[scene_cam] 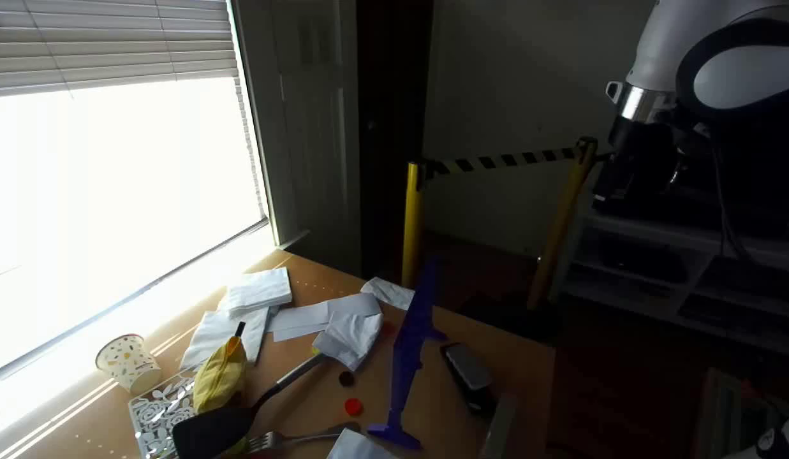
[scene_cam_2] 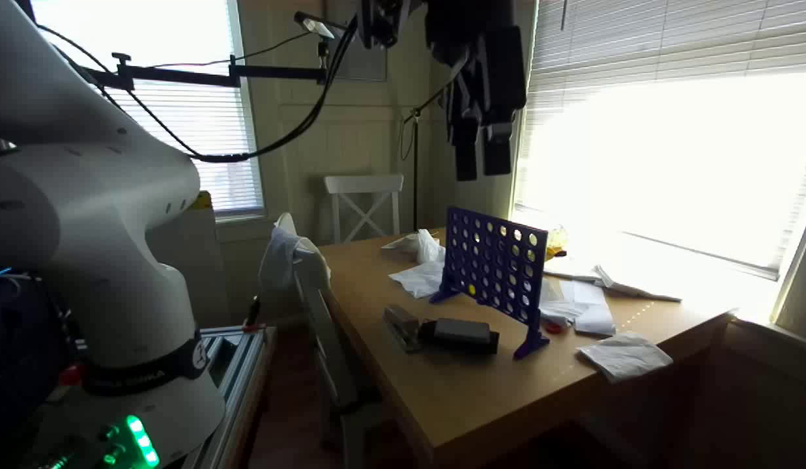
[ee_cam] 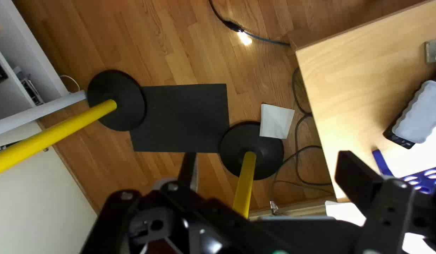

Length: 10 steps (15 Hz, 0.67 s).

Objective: Move the paper towel at the right to the left

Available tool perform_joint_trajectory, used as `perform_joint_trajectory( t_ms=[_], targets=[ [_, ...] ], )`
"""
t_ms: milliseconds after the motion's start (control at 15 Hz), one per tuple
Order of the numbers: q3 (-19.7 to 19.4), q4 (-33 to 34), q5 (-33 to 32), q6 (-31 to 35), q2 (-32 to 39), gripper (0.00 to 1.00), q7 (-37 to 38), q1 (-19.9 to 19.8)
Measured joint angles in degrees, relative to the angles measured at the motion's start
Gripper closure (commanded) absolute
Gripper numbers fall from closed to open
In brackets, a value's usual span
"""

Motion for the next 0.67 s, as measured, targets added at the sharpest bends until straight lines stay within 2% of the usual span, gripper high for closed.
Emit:
perform_joint_trajectory(
  t_ms=[667],
  targets=[
    [-0.52, 0.24, 0.53, 0.32, 0.97, 0.00, 0.00, 0.61]
  ],
)
